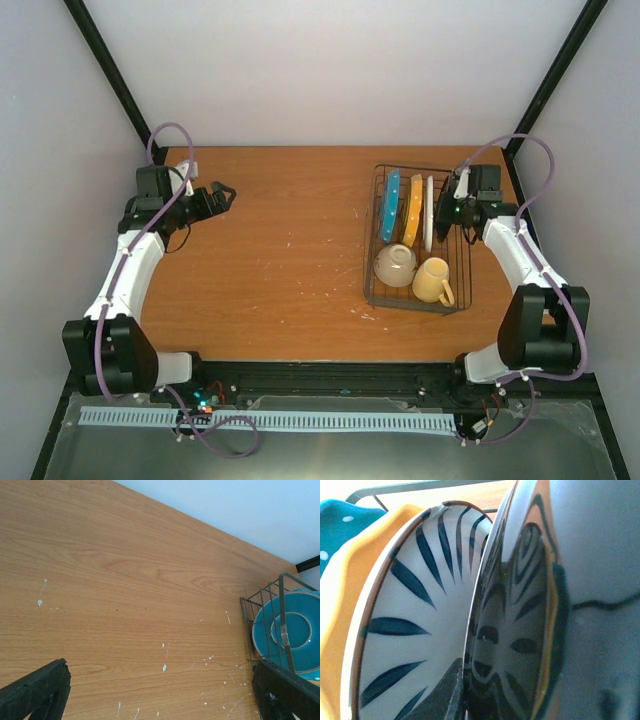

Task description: Load the mixed dishes into the dish rack

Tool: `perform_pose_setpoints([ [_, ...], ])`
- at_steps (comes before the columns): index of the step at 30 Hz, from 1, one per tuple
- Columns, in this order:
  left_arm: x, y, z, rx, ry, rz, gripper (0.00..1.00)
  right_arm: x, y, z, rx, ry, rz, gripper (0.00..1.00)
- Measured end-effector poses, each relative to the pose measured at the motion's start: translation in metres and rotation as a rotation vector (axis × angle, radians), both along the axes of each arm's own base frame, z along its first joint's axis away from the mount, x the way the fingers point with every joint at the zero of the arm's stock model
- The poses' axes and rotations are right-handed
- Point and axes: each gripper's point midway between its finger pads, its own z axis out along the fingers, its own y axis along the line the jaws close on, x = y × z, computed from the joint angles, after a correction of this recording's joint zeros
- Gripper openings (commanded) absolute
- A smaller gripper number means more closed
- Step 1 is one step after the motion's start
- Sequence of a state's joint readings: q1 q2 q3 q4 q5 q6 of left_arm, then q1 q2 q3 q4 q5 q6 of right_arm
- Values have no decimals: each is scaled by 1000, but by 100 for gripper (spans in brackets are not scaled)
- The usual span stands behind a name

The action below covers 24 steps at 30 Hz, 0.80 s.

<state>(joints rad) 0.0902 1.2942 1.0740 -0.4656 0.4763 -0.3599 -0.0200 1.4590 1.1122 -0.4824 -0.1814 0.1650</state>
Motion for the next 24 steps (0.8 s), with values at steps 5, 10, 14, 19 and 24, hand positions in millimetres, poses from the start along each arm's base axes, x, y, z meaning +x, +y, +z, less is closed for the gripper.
perform_pose_setpoints([
  [5,1,-1,-2,-8,5,-7,100,3,-2,-4,-7,8,-8,22],
  [10,1,-2,-3,-13,9,-13,100,-1,-12,-9,-27,36,-58,49],
  [14,1,-3,-3,-15,10,-15,100,-3,-14,-10,-28,44,-72,54],
  [19,1,-3,-3,-17,9,-17,100,-6,-12,0,-14,16,-74,61],
  [24,1,-3,-2,-23,10,-14,100,-14,-15,29,-24,-67,-87,63],
])
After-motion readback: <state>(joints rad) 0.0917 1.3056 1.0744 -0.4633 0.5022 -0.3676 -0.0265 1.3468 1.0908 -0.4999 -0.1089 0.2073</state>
